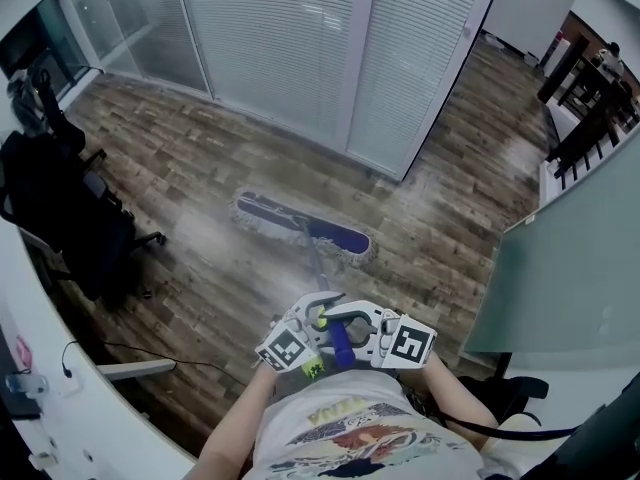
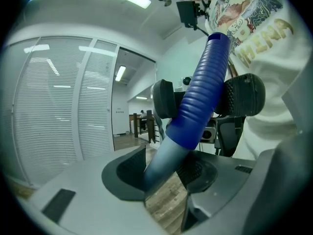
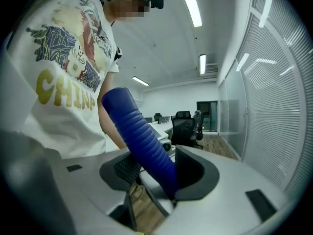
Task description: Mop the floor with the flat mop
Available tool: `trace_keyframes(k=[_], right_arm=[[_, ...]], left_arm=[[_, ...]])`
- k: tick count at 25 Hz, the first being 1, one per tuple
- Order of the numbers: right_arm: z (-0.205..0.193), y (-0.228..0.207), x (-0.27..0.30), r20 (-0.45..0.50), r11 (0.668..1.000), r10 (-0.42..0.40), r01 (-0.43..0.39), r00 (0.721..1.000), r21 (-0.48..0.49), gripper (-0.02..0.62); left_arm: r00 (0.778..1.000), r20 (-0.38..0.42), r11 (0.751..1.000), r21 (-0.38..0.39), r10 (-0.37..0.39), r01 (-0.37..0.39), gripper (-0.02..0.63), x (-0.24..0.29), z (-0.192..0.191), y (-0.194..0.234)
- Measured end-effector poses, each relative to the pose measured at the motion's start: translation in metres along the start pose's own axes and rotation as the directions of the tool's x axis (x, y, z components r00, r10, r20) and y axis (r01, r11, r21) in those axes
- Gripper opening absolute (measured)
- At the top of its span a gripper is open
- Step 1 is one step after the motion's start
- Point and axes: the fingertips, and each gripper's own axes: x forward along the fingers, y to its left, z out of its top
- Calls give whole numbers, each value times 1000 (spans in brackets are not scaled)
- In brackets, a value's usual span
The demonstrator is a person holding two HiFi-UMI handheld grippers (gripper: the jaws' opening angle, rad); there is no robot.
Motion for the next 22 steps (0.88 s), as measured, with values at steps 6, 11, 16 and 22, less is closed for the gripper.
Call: trace_keyframes(k=[6,11,16,22], right_arm=[[-7,-47,20,30,1000,6,-6,1000,2,206],[-10,-115,17,21,999,27,-27,999,-38,206],[-6,-207,8,58,999,19,-17,998,-30,204],[-4,-299,-2,94,999,34,-33,995,-12,204]], left_arm=[[999,-32,999,-29,24,-25,167,5,-19,52],[998,-40,998,-45,51,-52,169,27,-21,118],[998,-47,998,-43,52,-54,169,61,-15,203],[994,-64,995,-55,84,-88,171,99,-16,289]])
